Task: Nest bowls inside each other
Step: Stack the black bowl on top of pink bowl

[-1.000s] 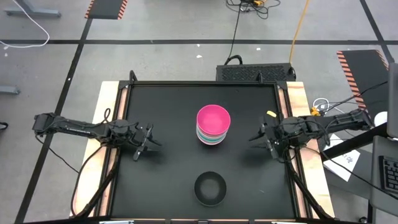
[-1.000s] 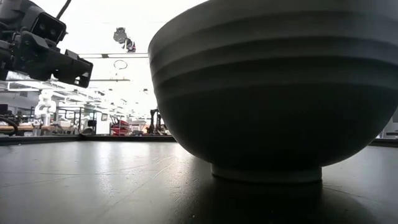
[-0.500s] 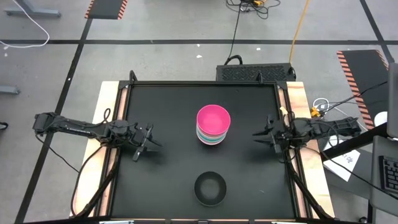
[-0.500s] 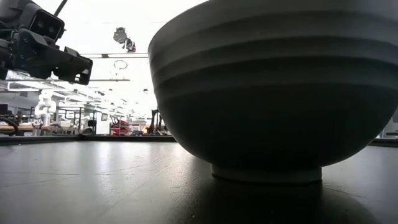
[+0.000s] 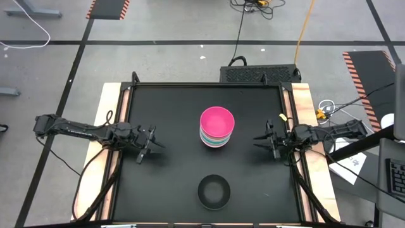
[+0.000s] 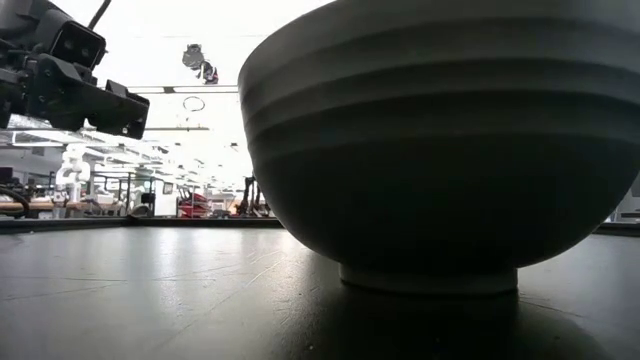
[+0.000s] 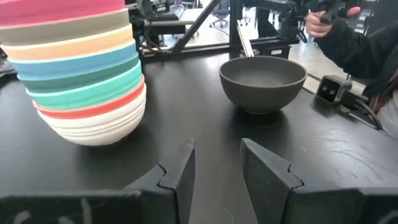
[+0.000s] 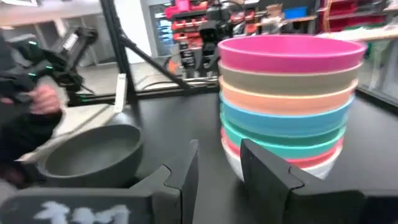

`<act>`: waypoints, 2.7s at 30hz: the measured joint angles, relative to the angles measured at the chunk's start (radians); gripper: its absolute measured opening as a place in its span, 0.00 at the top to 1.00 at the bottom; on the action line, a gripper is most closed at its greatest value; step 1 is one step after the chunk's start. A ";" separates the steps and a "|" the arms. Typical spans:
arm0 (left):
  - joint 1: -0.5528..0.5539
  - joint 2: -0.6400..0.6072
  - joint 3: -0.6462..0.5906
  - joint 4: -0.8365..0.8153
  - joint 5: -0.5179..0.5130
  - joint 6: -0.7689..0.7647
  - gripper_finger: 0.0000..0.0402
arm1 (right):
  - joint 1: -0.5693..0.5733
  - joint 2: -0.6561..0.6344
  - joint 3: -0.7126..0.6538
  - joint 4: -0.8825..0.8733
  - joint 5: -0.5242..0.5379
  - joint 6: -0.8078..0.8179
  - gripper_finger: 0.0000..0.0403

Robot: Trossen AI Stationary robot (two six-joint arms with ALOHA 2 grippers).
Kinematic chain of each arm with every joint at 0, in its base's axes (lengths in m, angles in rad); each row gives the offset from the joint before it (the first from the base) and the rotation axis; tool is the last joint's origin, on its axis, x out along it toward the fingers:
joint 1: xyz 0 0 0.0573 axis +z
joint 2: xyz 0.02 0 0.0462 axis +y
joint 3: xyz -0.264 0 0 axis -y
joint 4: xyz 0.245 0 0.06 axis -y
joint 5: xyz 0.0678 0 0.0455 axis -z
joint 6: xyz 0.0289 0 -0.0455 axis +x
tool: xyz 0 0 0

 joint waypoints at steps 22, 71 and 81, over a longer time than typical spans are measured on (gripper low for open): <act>-0.343 0.439 0.386 -0.034 -0.424 -0.053 0.67 | 0.000 0.067 -0.005 -0.017 0.031 -0.024 0.72; -0.247 1.326 1.387 -0.853 -0.138 -0.583 0.10 | 0.000 0.102 -0.005 -0.020 0.030 -0.024 0.72; -0.247 1.392 1.428 -0.876 -0.130 -0.599 0.10 | 0.000 0.117 -0.005 -0.019 0.030 -0.024 0.72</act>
